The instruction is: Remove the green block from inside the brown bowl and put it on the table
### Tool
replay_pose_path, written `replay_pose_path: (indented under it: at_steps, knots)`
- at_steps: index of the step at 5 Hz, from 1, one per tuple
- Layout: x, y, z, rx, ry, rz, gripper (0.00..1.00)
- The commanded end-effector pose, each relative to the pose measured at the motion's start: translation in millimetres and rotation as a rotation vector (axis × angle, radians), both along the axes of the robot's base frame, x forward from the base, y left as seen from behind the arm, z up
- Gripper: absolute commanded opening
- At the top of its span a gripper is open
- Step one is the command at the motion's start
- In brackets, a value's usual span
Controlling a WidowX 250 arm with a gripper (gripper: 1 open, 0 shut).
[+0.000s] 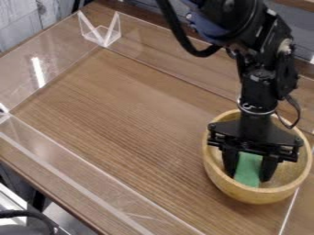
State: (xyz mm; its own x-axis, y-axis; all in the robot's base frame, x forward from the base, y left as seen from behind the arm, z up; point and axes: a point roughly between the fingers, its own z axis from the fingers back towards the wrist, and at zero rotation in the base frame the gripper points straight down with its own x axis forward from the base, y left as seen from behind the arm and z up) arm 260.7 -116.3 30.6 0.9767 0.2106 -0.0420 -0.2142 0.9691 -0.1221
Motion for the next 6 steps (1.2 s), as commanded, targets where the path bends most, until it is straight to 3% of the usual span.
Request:
replay_pose_path:
  at_steps: [1,4,5,6]
  knots:
    - [4.9,0.9,16.7,-0.015,-0.033,0.004,0.0]
    - [4.4,1.8,33.2,-0.021,-0.024,-0.003,0.0]
    - [4.0,6.0,51.7,-0.024,-0.032,-0.013,0.0]
    - [11.4,23.3,94.1,-0.015,-0.066,-0.024,0.0]
